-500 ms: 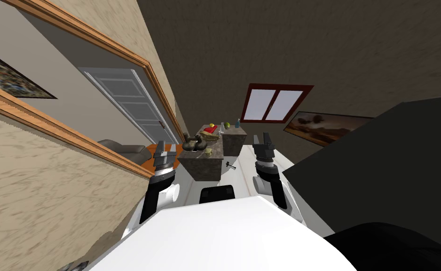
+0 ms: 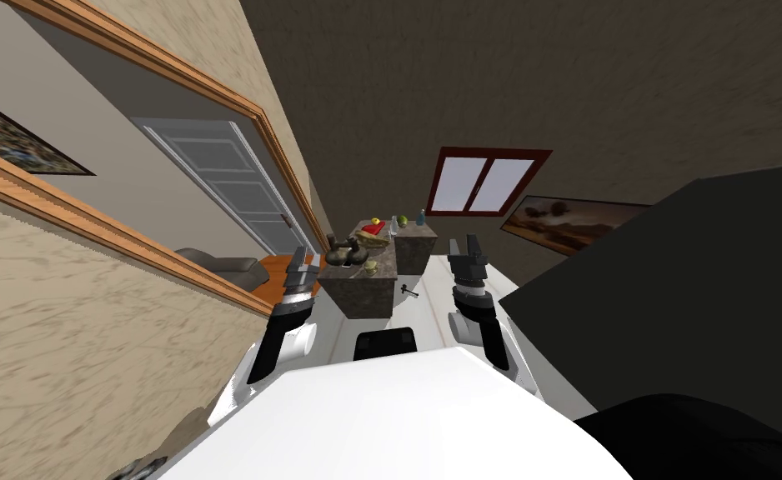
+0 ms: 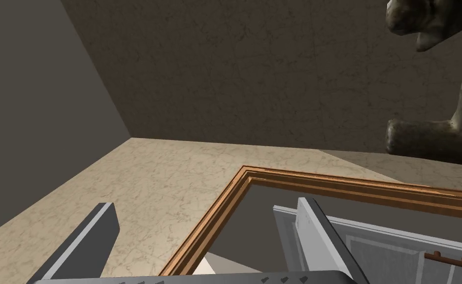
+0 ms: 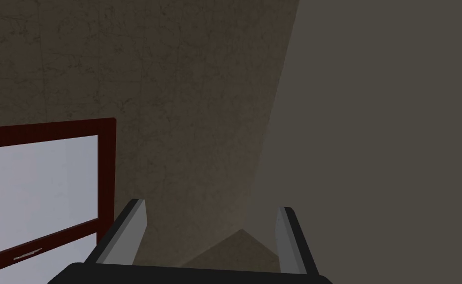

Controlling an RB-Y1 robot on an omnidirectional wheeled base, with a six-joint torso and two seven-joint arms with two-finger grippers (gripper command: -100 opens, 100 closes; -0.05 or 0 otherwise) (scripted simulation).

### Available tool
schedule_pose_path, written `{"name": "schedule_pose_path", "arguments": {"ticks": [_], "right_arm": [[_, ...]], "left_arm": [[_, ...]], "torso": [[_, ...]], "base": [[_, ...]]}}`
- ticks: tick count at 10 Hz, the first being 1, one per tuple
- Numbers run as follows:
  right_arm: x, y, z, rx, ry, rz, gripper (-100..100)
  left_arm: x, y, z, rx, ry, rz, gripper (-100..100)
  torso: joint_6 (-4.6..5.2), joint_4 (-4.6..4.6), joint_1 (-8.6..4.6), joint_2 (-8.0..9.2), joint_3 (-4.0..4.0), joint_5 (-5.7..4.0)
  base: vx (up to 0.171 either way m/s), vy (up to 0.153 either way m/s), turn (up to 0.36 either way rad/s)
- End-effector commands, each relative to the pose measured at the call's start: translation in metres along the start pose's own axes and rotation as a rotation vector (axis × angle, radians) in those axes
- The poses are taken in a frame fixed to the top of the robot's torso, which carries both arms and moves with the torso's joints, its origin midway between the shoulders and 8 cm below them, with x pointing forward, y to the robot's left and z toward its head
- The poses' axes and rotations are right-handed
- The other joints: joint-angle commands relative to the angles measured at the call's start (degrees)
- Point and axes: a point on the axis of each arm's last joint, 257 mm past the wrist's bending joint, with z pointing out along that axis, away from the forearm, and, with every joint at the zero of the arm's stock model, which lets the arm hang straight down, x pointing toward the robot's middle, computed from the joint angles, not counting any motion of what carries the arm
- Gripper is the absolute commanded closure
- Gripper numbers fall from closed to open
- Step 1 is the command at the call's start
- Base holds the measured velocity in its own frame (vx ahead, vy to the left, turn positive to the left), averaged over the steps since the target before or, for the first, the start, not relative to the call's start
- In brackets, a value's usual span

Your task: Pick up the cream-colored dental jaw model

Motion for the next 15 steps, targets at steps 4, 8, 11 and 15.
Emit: {"name": "schedule_pose_path", "arguments": {"ticks": [4,8,11,15], "right_arm": [[0.000,0.000,0.000,0.000,0.000,0.000,0],[0.000,0.000,0.000,0.000,0.000,0.000,0],[0.000,0.000,0.000,0.000,0.000,0.000,0],[0.000,0.000,0.000,0.000,0.000,0.000,0]], "left_arm": [[0.019,0.030,0.008,-0.095,0.058,0.000,-100],[0.036,0.058,0.015,-0.185,0.090,-0.007,-100],[0.046,0.077,0.018,-0.247,0.108,-0.011,-100],[0.061,0.103,0.020,-0.335,0.130,-0.014,-100]], "torso": [[0.00,0.02,0.01,0.09,0.05,0.01],[-0.01,-0.01,-0.06,-0.07,-0.03,-0.01],[-0.02,-0.01,-0.02,-0.07,-0.03,0.00],[-0.01,-0.02,-0.11,-0.11,-0.06,-0.02]], "base": [[-0.069,0.058,-0.039],[-0.040,0.042,-0.033],[-0.040,0.051,-0.035],[-0.034,0.037,-0.034]]}}
